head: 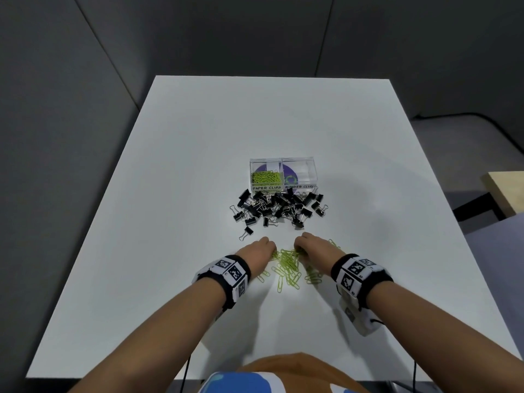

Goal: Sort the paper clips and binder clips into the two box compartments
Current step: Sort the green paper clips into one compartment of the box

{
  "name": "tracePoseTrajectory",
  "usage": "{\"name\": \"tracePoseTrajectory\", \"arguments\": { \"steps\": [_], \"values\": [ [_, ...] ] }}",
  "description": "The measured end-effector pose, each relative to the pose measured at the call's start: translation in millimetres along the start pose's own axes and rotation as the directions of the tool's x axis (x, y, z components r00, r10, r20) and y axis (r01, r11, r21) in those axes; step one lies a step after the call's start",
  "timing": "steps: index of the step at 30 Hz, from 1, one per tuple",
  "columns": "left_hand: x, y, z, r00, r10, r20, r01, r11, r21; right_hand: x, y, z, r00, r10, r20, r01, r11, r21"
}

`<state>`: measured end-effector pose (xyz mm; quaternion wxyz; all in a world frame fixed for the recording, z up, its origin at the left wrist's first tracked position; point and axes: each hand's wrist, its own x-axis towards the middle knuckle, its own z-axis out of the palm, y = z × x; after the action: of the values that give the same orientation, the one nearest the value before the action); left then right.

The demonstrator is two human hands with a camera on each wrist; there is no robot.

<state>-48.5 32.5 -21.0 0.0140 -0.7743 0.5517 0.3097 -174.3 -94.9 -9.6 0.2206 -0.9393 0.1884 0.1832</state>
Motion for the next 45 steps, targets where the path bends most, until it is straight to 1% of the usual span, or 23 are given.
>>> {"name": "tracePoseTrajectory", "arguments": {
  "steps": [7, 12, 16, 19, 23, 26, 28, 30, 32, 35, 37, 38, 42, 45],
  "values": [
    [-1, -2, 0, 0.999, -0.017, -0.037, 0.015, 0.999, -0.038, 0, 6, -1, 0.999, 0.047, -0.015, -0.045, 0.994, 0.101],
    [1, -8, -7, 0.999, -0.040, -0.020, 0.037, 0.992, -0.121, -3, 8, -10, 0.999, 0.053, -0.003, -0.052, 0.989, 0.137],
    [-1, -14, -14, 0.999, -0.045, -0.001, 0.044, 0.984, -0.175, -8, 5, -22, 0.998, 0.048, -0.028, -0.042, 0.982, 0.182],
    [-4, -20, -22, 0.998, -0.050, -0.040, 0.041, 0.979, -0.199, -10, 0, -40, 0.998, 0.027, -0.048, -0.015, 0.970, 0.242],
    [-3, -32, -48, 0.993, -0.064, -0.104, 0.028, 0.948, -0.316, 2, -16, -79, 0.988, 0.005, -0.155, 0.044, 0.949, 0.311],
    [-1, -38, -81, 0.974, -0.075, -0.215, -0.012, 0.927, -0.375, 29, -26, -109, 0.954, 0.028, -0.298, 0.067, 0.950, 0.306],
    [4, -41, -103, 0.953, -0.077, -0.292, -0.034, 0.934, -0.356, 57, -30, -123, 0.928, 0.030, -0.370, 0.074, 0.962, 0.262],
    [13, -46, -124, 0.934, -0.081, -0.349, -0.034, 0.950, -0.310, 88, -32, -128, 0.922, 0.031, -0.387, 0.054, 0.977, 0.208],
    [24, -53, -139, 0.928, -0.101, -0.360, 0.008, 0.968, -0.251, 118, -33, -126, 0.932, 0.030, -0.361, 0.025, 0.989, 0.148],
    [41, -62, -150, 0.935, -0.142, -0.326, 0.089, 0.981, -0.171, 143, -35, -121, 0.960, 0.019, -0.280, 0.007, 0.996, 0.093],
    [50, -65, -153, 0.933, -0.148, -0.329, 0.105, 0.984, -0.144, 147, -36, -118, 0.972, 0.009, -0.234, 0.025, 0.989, 0.143],
    [54, -66, -154, 0.931, -0.145, -0.334, 0.104, 0.985, -0.136, 146, -36, -117, 0.973, 0.007, -0.232, 0.035, 0.984, 0.175],
    [73, -63, -154, 0.939, -0.138, -0.315, 0.104, 0.987, -0.121, 132, -29, -116, 0.943, 0.043, -0.329, 0.057, 0.956, 0.288],
    [83, -55, -155, 0.949, -0.096, -0.301, 0.078, 0.994, -0.071, 107, -20, -113, 0.923, 0.068, -0.379, 0.059, 0.948, 0.313]
  ]
}}
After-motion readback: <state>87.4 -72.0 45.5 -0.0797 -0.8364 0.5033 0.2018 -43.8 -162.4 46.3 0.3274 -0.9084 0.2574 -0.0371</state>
